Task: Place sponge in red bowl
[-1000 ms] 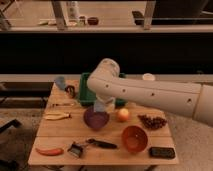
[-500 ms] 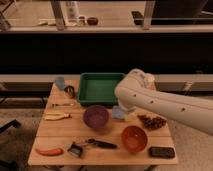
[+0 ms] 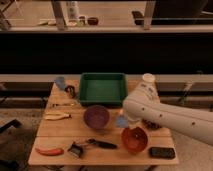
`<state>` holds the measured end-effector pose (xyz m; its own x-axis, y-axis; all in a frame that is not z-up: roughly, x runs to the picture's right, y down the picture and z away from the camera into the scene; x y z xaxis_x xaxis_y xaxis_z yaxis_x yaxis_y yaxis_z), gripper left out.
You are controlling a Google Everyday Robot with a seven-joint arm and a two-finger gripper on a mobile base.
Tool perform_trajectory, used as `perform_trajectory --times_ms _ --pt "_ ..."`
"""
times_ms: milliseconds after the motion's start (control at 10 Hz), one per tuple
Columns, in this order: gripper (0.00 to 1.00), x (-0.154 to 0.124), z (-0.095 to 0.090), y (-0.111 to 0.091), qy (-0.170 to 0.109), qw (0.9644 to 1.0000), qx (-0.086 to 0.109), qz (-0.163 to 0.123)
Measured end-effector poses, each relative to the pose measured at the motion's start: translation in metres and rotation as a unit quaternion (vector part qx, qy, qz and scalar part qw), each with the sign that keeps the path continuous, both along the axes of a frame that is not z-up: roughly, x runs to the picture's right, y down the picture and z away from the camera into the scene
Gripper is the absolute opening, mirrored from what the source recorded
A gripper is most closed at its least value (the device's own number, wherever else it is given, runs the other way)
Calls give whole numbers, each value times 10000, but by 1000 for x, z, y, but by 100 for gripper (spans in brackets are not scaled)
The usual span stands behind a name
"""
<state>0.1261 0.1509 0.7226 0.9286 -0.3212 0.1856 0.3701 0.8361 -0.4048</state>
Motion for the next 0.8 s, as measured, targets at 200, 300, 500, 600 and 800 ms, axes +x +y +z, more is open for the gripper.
perform_trajectory --times_ms 200,300,500,600,800 --pt "7 6 -5 -1 -175 9998 58 -51" --pt "8 17 -7 -1 -188 9998 84 6" --pt "7 44 -12 1 -323 9993 113 170" --pt "2 55 -14 5 -397 9989 89 246" --pt "0 59 -12 15 -624 9978 -79 204"
